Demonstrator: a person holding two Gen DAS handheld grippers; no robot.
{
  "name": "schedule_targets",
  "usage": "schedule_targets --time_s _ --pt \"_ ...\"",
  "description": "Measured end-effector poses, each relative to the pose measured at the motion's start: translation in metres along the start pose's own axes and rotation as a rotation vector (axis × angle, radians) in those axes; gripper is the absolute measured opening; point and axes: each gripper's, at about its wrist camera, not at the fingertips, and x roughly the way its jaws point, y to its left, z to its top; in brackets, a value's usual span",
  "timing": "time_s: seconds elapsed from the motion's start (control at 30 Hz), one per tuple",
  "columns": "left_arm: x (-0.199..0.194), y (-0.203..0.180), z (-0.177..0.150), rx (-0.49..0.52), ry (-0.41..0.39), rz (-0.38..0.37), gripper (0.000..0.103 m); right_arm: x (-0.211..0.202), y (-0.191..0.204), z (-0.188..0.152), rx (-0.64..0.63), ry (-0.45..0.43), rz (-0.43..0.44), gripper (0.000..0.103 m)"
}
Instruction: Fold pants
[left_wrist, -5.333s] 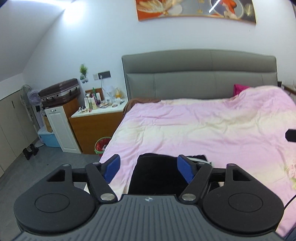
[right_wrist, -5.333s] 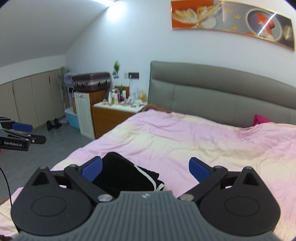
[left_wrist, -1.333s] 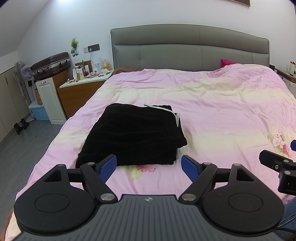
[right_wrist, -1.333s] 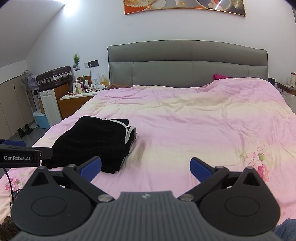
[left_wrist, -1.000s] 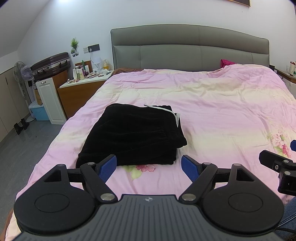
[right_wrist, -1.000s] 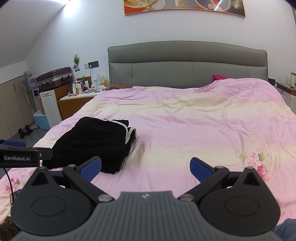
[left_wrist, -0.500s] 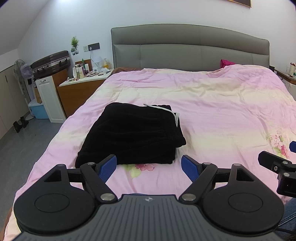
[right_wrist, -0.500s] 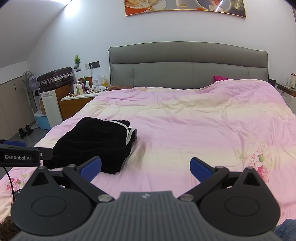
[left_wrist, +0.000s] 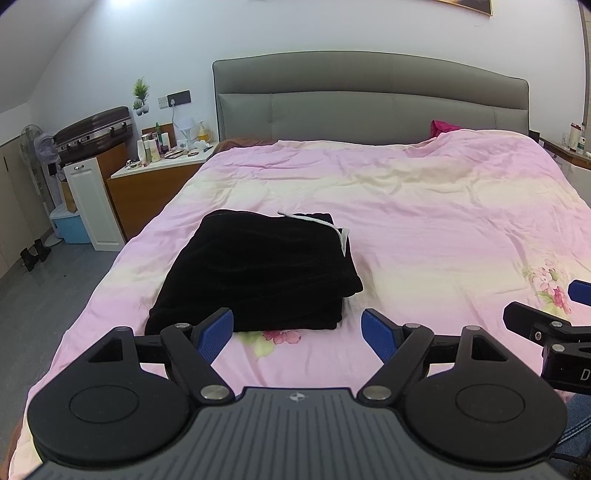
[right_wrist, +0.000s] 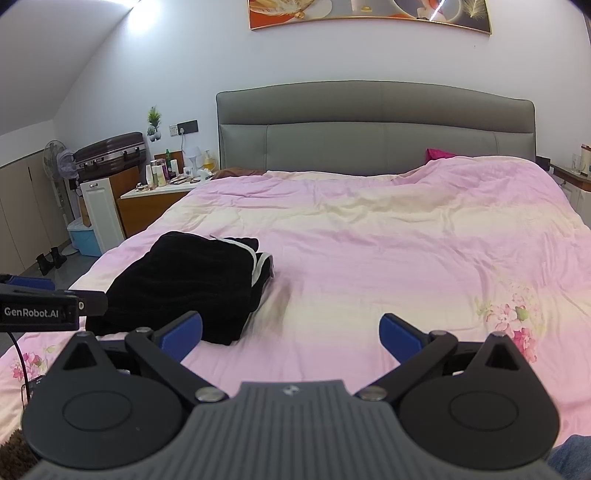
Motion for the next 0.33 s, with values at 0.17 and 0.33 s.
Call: schedule_targets --time_s 0.17,0.33 --pt "-0.0015 0.0000 0.0002 0.002 -0.004 -0.003 0.092 0.0000 -0.0003 0.0000 0.002 -0.002 0.000 0.098" --pt "-0.0051 -0.0028 -0.0016 0.011 -0.019 -0.003 0.092 -0.0003 -0.0014 -0.0005 0.005 -0.003 0.001 0.098"
